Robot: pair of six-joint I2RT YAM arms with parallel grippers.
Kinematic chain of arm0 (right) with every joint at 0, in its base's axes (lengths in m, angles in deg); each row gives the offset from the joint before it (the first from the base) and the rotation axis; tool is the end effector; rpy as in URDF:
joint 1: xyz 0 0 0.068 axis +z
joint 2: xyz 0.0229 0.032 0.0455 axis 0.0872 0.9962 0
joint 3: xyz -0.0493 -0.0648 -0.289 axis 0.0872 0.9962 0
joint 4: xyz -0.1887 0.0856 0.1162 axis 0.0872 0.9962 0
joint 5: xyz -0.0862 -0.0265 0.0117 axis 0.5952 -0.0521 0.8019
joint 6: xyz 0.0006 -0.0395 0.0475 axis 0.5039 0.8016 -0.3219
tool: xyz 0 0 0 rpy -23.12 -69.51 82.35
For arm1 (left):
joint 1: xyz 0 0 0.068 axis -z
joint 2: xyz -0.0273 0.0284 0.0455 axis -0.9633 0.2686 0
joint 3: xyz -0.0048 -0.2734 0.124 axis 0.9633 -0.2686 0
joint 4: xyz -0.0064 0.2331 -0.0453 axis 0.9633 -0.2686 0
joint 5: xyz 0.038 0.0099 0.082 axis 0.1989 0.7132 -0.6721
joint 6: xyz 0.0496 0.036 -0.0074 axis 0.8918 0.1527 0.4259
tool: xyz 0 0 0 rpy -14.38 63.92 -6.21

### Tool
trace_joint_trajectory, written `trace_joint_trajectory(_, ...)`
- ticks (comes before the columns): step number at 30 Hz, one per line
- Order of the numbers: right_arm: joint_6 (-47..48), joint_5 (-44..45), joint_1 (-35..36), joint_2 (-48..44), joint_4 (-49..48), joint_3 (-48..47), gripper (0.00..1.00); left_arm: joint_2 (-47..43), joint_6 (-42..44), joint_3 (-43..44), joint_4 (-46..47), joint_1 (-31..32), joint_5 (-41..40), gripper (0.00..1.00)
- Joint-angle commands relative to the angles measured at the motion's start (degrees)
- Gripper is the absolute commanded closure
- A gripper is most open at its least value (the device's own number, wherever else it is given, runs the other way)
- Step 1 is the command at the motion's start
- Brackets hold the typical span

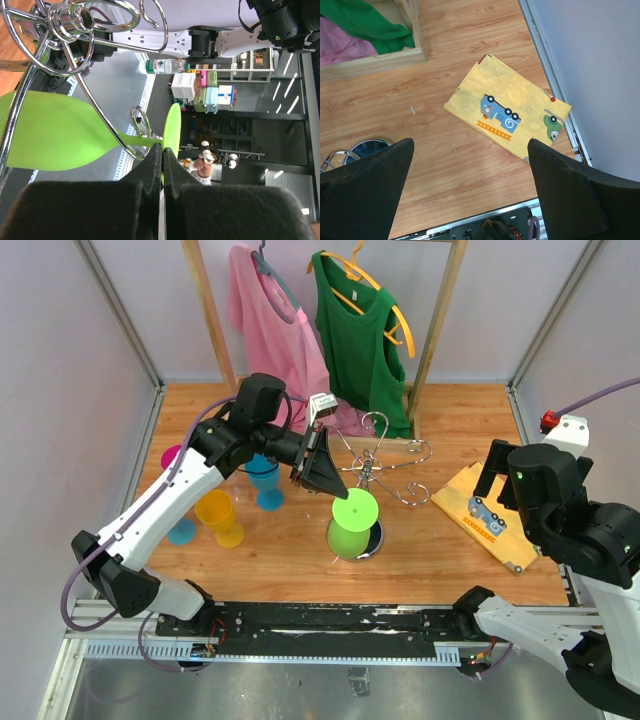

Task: Take the wine glass off the wine glass rack
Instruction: Pick up the wine glass from the wine rack.

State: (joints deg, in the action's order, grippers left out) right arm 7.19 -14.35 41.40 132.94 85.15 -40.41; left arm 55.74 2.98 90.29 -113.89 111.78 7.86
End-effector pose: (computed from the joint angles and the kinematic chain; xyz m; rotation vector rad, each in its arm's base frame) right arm 0.0608 0.0052 0.4713 0.3533 1.9648 -0.0437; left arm 0.1846 -0.1931 0.4412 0.6167 2.3805 -1.9253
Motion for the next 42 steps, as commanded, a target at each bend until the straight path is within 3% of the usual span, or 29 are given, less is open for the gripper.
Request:
trace_joint_trajectory(1, -1.26, 0.38, -1.67, 0.01, 0.83, 0.45, 0.02, -2.29, 1.03, 1.26, -0.86, -1.25, 1.08, 1.00)
trace_joint_trajectory(25, -0.85, 0.38, -1.69, 0.62, 0.15, -0.12, 0.02, 2.81, 1.70, 6.96, -0.59, -2.17, -0.60, 1.00)
trace_joint_trajectory(42, -0.55, 0.55, -1.64, 0.20, -0.14, -0.18, 0.01, 6.68, 1.07, 9.83, 1.71, 3.60, 0.06, 1.00)
